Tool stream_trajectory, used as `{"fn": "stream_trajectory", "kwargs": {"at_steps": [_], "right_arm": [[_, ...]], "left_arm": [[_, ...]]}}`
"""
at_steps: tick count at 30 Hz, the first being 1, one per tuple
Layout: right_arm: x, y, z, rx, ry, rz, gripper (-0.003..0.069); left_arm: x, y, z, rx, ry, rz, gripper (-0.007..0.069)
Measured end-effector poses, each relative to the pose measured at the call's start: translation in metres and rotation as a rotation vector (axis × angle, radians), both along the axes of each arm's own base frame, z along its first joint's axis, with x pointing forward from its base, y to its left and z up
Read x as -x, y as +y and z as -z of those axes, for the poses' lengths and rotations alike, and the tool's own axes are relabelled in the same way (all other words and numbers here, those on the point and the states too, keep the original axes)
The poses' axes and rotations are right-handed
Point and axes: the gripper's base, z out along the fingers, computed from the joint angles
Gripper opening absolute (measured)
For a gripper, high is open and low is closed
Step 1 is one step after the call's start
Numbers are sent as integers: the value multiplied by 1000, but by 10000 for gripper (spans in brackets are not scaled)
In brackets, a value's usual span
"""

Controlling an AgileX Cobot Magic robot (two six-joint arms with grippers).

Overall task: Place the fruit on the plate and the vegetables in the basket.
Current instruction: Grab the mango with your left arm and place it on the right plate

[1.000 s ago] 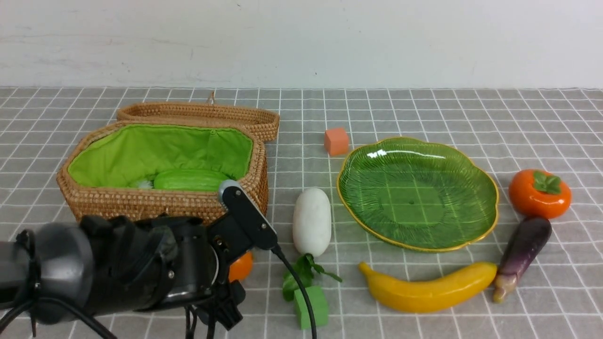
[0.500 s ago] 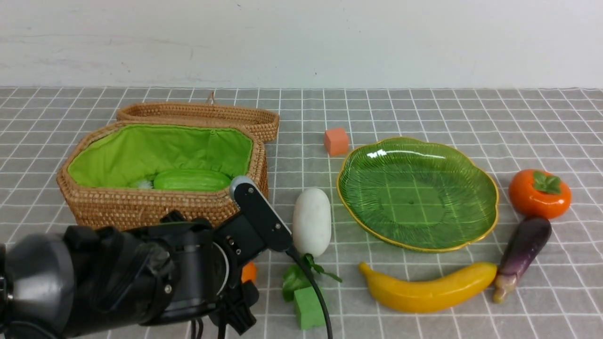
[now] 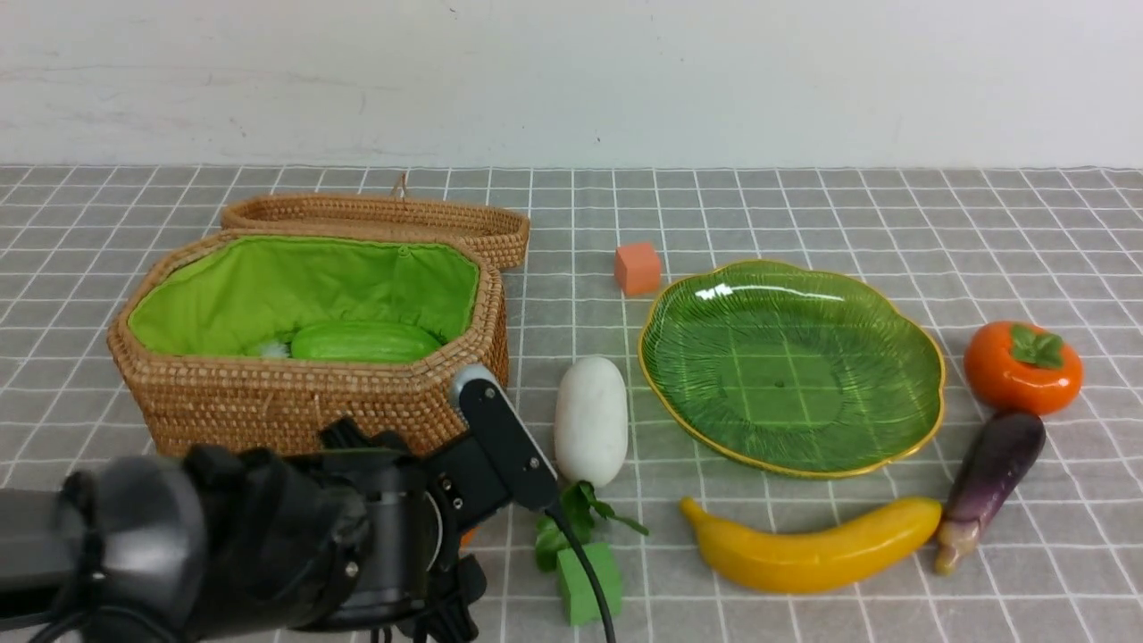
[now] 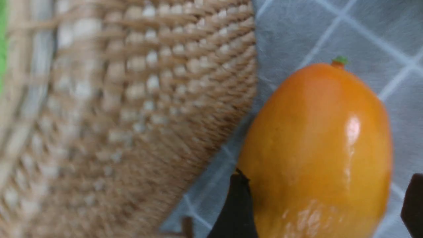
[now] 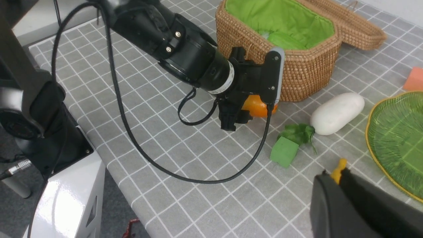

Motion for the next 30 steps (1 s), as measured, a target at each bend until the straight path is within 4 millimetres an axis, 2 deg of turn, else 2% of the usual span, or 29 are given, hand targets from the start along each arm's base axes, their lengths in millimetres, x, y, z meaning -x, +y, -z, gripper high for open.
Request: {"fn": "stream_trajectory", "kwargs": {"at_steps": [6,10,20,24,25,28,30], "right_arm": [[0,0,0,2,4,-3,55],[1,0,0,2,5,-5,55],[1,0,1,4,12,-10,55],[1,1,1,1,12,-12,55],[1,1,1,0,12,-12,55],[0,1,-2,-20,-8,1,55],[-1,1,-3,-27,-17,8,55]], "left_arm": [[-3,-2,17,-49,35,8,580],[-3,-2,17,-47,34,9,538],[-3,-2,14,-39,28,3,537],[3,2,0,25,30,-56,537],[6,4,-8,55,24,-72,537],[19,11,-51,170,-34,-74,537],[25,13,-66,211,-46,-69,537]]}}
